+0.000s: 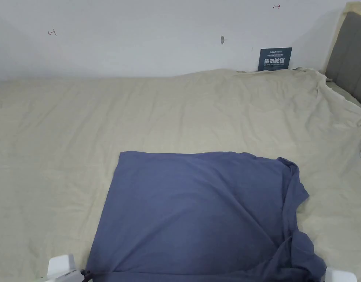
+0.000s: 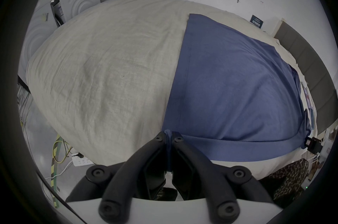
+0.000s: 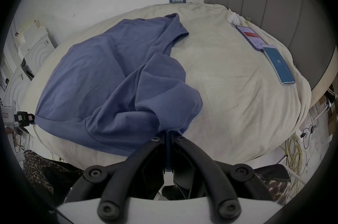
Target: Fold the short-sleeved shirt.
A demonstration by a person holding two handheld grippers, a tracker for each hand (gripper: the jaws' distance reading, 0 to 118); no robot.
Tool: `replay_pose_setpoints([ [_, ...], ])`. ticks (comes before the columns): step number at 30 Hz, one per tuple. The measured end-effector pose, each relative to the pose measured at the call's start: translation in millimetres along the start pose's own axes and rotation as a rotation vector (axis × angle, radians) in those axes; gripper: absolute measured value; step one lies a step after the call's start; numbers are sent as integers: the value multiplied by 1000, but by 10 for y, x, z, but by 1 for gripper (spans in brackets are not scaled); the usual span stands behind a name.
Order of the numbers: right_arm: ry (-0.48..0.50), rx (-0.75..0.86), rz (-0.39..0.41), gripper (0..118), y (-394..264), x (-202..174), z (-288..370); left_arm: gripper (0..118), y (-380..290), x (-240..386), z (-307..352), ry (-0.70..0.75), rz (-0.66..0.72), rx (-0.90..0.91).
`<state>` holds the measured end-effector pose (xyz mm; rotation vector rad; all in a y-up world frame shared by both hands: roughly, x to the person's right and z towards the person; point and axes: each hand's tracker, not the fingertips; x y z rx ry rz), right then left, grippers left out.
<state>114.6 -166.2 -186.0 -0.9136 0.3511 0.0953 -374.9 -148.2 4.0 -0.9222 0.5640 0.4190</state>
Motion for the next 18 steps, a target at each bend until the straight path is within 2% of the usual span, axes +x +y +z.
replay_pose_setpoints([
  [2, 4, -1, 4, 5, 33, -6, 31, 13, 5, 1, 2, 17, -4, -2],
  [3, 3, -2, 13, 11, 51, -11, 57, 18, 24, 5, 12, 24, -1, -8],
  [5, -19, 8, 24, 43, 92, -53, 174, 42, 53, 28, 39, 51, -1, -14],
  [7, 2, 73, 8, 77, 137, -30, 283, 82, 73, 44, 133, 52, 1, 19],
  [8, 15, 98, -6, 85, 182, -37, 366, 95, 104, 48, 208, 28, 13, 64],
  [10, 28, 144, -24, 87, 294, -60, 533, 111, 193, 55, 365, -4, 43, 132],
  [14, 47, 270, -10, 87, 607, -115, 881, 112, 493, 161, 743, -80, 53, 256],
  [18, 53, 378, 49, 87, 913, -236, 1145, 112, 725, 344, 1001, -60, -21, 399],
])
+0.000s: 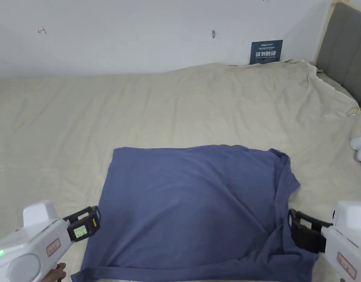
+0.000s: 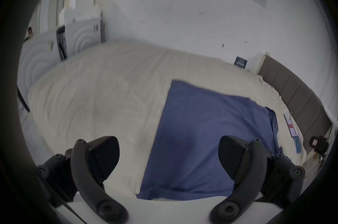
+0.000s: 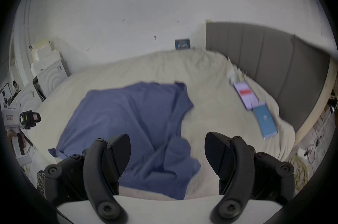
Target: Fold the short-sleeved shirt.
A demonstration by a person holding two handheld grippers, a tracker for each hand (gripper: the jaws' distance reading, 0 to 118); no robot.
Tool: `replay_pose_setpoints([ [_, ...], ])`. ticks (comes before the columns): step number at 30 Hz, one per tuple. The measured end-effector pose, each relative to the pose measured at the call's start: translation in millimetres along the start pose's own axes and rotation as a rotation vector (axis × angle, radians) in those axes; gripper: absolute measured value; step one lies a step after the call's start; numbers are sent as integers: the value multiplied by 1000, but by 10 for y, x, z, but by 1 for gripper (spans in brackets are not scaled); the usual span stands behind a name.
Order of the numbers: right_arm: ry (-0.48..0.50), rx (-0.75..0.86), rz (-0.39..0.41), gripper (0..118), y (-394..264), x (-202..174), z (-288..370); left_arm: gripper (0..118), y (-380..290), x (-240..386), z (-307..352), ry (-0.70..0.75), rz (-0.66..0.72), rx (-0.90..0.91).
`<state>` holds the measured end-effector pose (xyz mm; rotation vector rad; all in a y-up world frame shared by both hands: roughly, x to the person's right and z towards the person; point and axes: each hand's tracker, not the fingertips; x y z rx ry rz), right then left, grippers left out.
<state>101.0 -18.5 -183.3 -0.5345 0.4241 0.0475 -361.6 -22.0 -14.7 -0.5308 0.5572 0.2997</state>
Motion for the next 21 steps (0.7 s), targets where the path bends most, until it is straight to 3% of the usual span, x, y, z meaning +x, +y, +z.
replay_pose_setpoints([
  [4, -14, 114, 101, 85, 190, -179, 45, 110, 112, 184, 60, 23, -94, 124],
  [5, -20, 126, 124, 83, 212, -215, 46, 104, 111, 209, 61, 33, -104, 146],
  [6, -28, 131, 138, 75, 213, -224, 21, 94, 103, 233, 58, 49, -115, 156],
  [7, -24, 140, 137, 58, 213, -242, 27, 79, 90, 250, 66, 56, -136, 168],
  [9, -14, 154, 129, 23, 214, -261, 34, 38, 30, 277, 69, 55, -152, 183],
  [10, -10, 158, 125, 10, 213, -274, 25, 25, 7, 270, 69, 43, -160, 181],
  [12, -12, 172, 121, 0, 203, -283, 32, 16, -21, 232, 44, 0, -152, 134],
  [13, -15, 184, 120, 0, 193, -290, 44, 2, -39, 211, 28, -13, -137, 109],
  [21, -16, 190, 88, 0, 187, -220, 48, 0, -139, -3, -8, -17, -94, -32],
])
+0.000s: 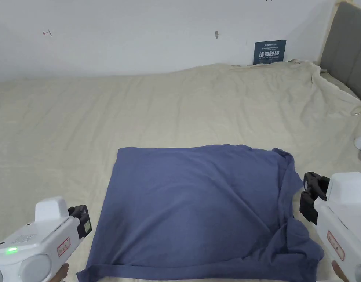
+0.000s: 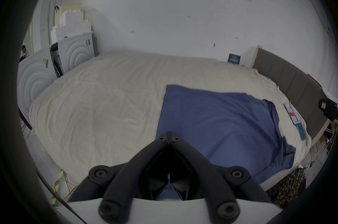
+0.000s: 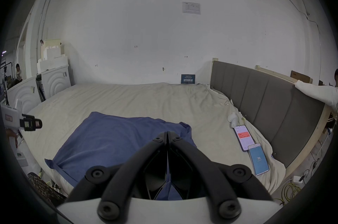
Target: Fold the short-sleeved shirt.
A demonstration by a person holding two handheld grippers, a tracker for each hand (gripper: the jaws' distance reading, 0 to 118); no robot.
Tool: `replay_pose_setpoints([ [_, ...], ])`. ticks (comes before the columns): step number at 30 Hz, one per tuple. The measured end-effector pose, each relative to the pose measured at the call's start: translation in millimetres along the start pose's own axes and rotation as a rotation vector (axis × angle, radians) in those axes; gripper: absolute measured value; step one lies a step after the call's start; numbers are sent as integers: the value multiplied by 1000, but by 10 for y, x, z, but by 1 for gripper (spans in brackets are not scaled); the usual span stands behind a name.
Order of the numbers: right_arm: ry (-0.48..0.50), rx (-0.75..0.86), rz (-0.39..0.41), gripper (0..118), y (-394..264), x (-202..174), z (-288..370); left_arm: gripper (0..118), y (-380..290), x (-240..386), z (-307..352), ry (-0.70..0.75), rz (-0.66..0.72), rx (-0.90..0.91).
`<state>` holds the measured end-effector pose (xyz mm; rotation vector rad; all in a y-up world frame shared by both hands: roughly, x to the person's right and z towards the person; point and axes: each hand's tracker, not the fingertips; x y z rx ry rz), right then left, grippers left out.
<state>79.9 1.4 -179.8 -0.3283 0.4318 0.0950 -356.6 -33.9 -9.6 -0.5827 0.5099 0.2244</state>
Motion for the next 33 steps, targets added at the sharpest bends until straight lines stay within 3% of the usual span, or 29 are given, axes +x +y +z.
replay_pose_setpoints([
  [3, -11, -9, -12, 0, -18, 44, -6, 0, -104, -100, -40, 7, 33, -90],
  [5, -22, -12, -20, 0, -34, 74, 0, 10, -199, -175, -112, 1, 54, -181],
  [6, -26, -17, -30, 0, -50, 98, -1, 20, -259, -214, -165, 10, 66, -229],
  [8, -26, -31, -47, 0, -80, 144, -11, 64, -397, -267, -241, 34, 83, -286],
  [9, -28, -37, -49, 0, -84, 159, -14, 80, -458, -274, -281, 47, 85, -320],
  [10, -33, -41, -48, 0, -100, 170, -11, 93, -513, -279, -306, 50, 87, -345],
  [11, -40, -46, -45, 0, -122, 182, -6, 97, -579, -289, -332, 46, 85, -364],
  [16, -54, -79, -58, 0, -225, 246, -3, 95, -840, -265, -449, 68, 50, -389],
  [21, -64, -113, -59, 0, -273, 276, 64, 73, -996, -143, -538, 61, -37, -396],
  [22, -63, -118, -67, 0, -291, 293, 71, 56, -1006, -131, -556, 42, -39, -403],
  [25, -62, -155, -64, 0, -345, 350, 57, 24, -974, -74, -573, 15, -20, -404],
  [28, -57, -212, -88, 0, -458, 414, 43, 7, -934, -31, -544, 15, -45, -387],
  [30, -49, -299, -121, 1, -580, 475, -23, 5, -911, -24, -526, 9, -61, -382],
  [31, -51, -337, -133, 6, -651, 493, -57, 5, -910, -75, -538, 7, -60, -377],
  [32, -51, -361, -157, 19, -737, 508, -84, 5, -893, -89, -520, 3, -56, -368],
  [33, -55, -391, -173, 40, -865, 587, -150, 5, -873, -100, -499, -1, -49, -361],
])
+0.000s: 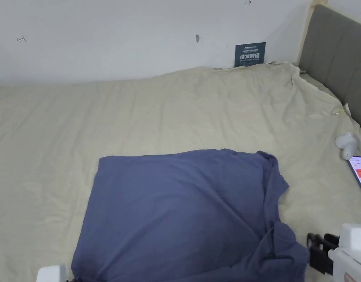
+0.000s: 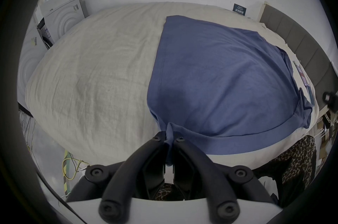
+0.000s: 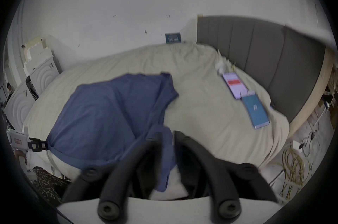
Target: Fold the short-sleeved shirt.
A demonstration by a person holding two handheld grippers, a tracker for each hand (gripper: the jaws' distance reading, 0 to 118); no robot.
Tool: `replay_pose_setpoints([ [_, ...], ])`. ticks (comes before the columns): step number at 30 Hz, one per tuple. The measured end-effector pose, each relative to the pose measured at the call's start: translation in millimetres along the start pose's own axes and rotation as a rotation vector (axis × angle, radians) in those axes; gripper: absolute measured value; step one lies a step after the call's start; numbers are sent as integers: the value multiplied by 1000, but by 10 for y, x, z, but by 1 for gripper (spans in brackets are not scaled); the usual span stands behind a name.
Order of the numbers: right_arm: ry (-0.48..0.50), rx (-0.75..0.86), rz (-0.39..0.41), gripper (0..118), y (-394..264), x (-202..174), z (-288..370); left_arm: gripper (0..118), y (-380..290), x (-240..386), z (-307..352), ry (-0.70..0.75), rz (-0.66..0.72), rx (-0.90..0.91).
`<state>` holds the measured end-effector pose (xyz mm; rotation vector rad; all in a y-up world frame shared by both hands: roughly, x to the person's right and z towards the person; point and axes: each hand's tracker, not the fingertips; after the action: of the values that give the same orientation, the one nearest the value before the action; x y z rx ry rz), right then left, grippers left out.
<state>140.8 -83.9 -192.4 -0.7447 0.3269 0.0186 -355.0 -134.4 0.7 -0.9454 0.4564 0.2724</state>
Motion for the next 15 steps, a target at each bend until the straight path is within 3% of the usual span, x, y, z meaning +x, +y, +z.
replay_pose_setpoints([
  [1, 4, -41, -11, 74, -59, 28, -77, 5, 12, -11, 25, -4, 6, 6],
  [2, 10, -88, -18, 91, -125, 42, -159, 5, 21, -35, 44, -9, 9, 14],
  [3, 9, -109, -23, 96, -195, 44, -218, 5, 33, -48, 66, -11, 11, 21],
  [6, 3, -159, -11, 95, -365, 25, -368, 5, 65, -82, 116, -20, 19, 36],
  [9, 35, -193, 9, 84, -486, -26, -487, 5, 88, -104, 140, -31, 36, 49],
  [10, 57, -211, 16, 66, -511, -43, -529, 5, 89, -95, 142, -33, 38, 51],
  [12, 79, -224, 18, 15, -515, -146, -525, 5, 93, -90, 143, -33, 35, 55],
  [13, 70, -219, 34, 3, -516, -183, -517, 5, 97, -91, 144, -33, 33, 56],
  [15, 56, -184, 88, 3, -497, -222, -458, 5, 119, -95, 150, -35, 33, 62],
])
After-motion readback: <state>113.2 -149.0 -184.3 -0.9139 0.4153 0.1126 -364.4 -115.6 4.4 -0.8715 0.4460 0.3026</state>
